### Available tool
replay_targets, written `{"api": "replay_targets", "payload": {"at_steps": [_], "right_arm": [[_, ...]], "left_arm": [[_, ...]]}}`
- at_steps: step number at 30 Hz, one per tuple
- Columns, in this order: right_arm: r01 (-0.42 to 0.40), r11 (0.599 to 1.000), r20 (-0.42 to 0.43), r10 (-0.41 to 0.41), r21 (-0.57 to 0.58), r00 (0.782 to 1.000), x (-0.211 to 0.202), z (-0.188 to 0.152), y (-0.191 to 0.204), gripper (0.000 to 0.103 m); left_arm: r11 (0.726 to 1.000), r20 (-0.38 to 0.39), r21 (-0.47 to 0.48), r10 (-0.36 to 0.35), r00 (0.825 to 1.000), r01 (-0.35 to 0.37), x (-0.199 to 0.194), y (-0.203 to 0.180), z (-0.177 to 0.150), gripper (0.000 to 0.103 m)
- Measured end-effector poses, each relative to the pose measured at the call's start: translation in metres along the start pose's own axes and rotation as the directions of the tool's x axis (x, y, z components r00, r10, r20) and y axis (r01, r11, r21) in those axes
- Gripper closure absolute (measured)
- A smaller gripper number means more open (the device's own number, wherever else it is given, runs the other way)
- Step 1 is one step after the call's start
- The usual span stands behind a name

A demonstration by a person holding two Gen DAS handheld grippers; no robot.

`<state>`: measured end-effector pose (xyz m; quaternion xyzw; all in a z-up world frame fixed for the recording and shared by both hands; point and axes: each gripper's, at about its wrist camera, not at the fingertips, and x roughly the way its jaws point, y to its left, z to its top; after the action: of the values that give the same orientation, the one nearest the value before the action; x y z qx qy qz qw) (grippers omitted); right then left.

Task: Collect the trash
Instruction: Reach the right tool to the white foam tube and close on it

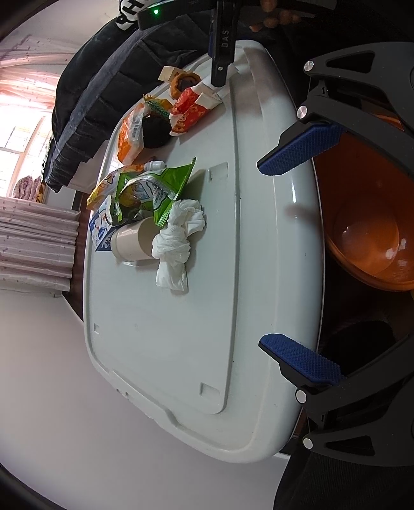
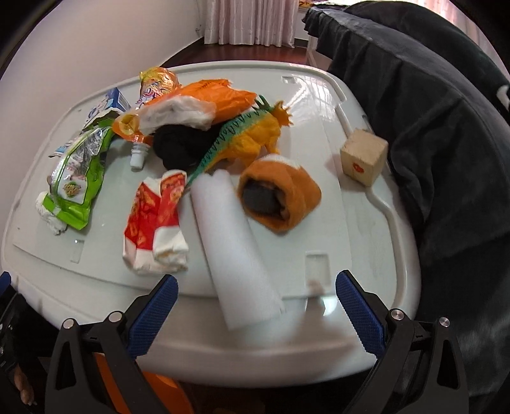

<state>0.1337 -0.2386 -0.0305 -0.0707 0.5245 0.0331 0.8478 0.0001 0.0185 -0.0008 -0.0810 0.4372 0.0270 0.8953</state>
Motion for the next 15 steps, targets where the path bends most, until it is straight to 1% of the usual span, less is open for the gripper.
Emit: {"api": "replay_targets", "payload": {"at_steps": [2, 4, 5, 6, 7, 15], "right_arm": [[-0.003, 1.000, -0.002, 0.002, -0.017, 1.000, 0.005, 0.006, 0.003, 0.008], [-0.013, 0.999, -0.024, 0.012, -0.031, 1.000, 0.013, 0.013, 0.005, 0.013], [-0.024, 0.999, -0.039, 0.023, -0.034, 0.999, 0.017, 0.014, 0.006, 0.021], [-0.041, 0.999, -0.047, 0.040, -0.031, 0.998, 0.020, 0.014, 0.005, 0.026], [-0.066, 0.998, -0.039, 0.065, -0.012, 0.997, 0.020, 0.015, 0.003, 0.026], [-0.054, 0.998, -0.009, 0.054, -0.016, 0.999, 0.028, 0.027, 0.010, 0.026]], "left_arm": [[1.000, -0.002, -0.004, -0.001, 1.000, 0.001, 0.000, 0.001, 0.000, 0.006], [1.000, -0.004, -0.007, -0.001, 1.000, 0.001, 0.001, 0.002, 0.000, 0.006], [1.000, -0.005, -0.009, -0.001, 1.000, 0.001, 0.001, 0.002, 0.000, 0.006], [1.000, -0.005, -0.010, -0.001, 1.000, 0.001, 0.001, 0.002, 0.000, 0.006], [1.000, -0.006, -0.012, -0.002, 1.000, 0.002, 0.001, 0.003, 0.000, 0.006], [1.000, -0.013, -0.017, -0.001, 1.000, 0.000, 0.003, 0.003, 0.000, 0.006]]}}
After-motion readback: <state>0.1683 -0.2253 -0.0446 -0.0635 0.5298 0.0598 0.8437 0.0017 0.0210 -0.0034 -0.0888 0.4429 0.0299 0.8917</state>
